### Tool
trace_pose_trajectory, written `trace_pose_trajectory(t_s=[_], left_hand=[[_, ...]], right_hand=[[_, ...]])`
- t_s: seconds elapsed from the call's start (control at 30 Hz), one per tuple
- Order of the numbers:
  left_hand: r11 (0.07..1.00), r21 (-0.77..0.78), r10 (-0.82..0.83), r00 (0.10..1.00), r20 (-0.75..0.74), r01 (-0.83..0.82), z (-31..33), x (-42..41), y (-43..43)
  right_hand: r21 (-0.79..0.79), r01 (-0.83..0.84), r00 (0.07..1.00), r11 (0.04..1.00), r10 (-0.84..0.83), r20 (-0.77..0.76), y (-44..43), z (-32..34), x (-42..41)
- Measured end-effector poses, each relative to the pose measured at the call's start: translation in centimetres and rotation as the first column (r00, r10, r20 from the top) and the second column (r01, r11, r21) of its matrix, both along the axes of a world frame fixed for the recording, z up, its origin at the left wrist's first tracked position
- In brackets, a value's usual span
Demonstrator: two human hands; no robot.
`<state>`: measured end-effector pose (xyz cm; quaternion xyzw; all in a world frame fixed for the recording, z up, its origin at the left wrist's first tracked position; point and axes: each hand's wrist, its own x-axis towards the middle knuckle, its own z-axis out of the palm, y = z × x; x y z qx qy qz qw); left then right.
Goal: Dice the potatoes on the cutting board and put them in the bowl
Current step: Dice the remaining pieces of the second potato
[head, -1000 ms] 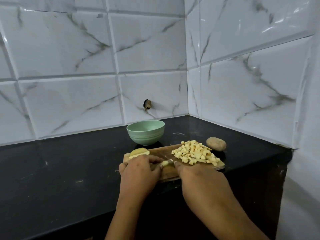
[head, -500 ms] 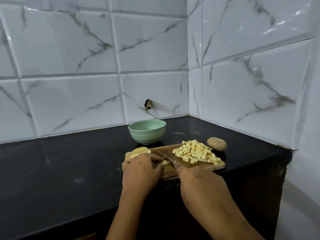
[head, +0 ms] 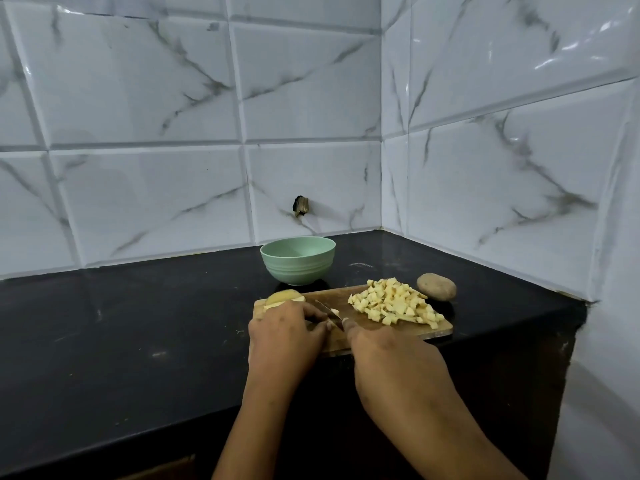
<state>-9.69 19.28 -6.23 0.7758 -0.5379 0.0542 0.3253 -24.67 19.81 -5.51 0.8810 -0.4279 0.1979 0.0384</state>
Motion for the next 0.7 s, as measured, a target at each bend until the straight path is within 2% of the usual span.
trace_pose_trajectory(t_s=[0.23,0.43,0.53,0.7], left_hand=[[1.000,0.006,0.002,0.999,-0.043,-0.002,0.2,-0.2,0.1],[1.000,-0.008,0.011,0.998,-0.065,-0.012,0.1,-0.1,0.2],[1.000,-0.007,0.003,0.998,-0.069,-0.003,0.0,0.0,0.0],[1.000,-0.005,0.006,0.998,-0.062,-0.007,-0.1,0.0,0.0]], right_hand=[[0.033,0.031,0.996,0.999,-0.028,-0.087,-1.3,0.1,2.2],[-0.010,0.006,0.999,1.000,-0.007,-0.038,-0.2,0.6,0.7],[0.019,-0.038,0.999,0.999,0.039,-0.015,0.5,0.3,0.1],[0.002,0.006,0.997,1.000,-0.006,-0.079,-0.5,-0.4,1.6]])
